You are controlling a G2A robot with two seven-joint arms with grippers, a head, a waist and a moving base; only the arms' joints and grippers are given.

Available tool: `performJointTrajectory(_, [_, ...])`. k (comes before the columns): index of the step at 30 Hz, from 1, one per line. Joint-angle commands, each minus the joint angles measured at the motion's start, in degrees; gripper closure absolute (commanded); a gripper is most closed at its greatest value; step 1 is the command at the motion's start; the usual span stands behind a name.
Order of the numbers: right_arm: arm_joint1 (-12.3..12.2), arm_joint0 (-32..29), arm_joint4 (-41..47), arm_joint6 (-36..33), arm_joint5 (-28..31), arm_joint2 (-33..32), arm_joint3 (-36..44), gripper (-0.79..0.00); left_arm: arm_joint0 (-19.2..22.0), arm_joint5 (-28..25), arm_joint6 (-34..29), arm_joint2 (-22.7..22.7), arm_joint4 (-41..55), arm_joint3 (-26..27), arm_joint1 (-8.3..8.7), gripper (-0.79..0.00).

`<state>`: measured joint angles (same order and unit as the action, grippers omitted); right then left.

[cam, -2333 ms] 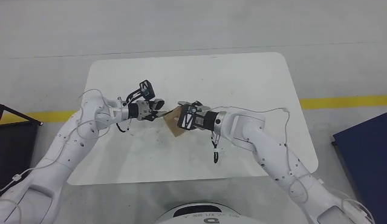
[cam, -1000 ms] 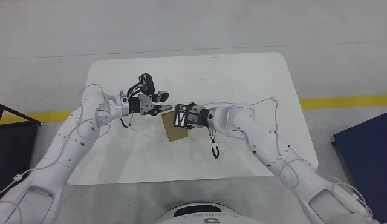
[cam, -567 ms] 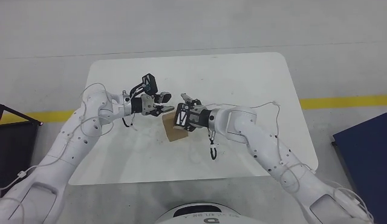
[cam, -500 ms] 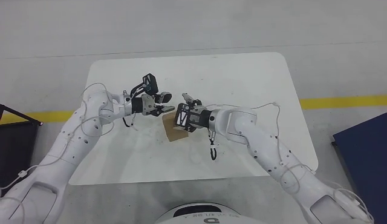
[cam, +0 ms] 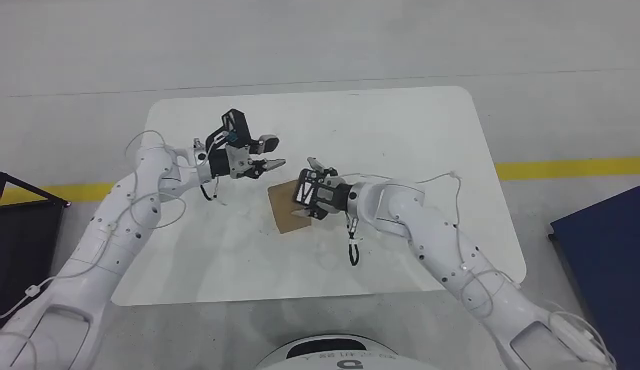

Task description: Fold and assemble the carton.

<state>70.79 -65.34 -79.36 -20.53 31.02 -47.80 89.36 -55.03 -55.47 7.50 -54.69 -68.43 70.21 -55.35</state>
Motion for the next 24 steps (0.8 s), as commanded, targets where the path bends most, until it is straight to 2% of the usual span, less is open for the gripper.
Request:
performJointTrajectory(1, [0.05,0.15,0.10,-0.01,-0.04,-0.01,-0.10,-0.785,-0.01,-1.03,-0.84,0.60,-0.11,-0.45,-0.14,-0.385])
performJointTrajectory(10, [0.18,-0.10,0.01,0.37,-0.62,-0.06,0.00,-0.776,1.08,-2.53,-6.59,3.75,3.32,-2.15,-1.07,-0.382])
performJointTrajectory(21, [-0.16,-3.45,-0.46,3.89,-1.95,-0.85,4.12,-0.785,2.10,-2.53,-7.64,4.59,4.76,-2.73,-1.23,-0.379])
performJointTrajectory(24, [-0.49,-4.72,-4.17,2.48,-1.37,-0.21,5.31,-0.785,2.20,-2.53,-7.67,4.69,4.86,-2.77,-1.22,-0.379])
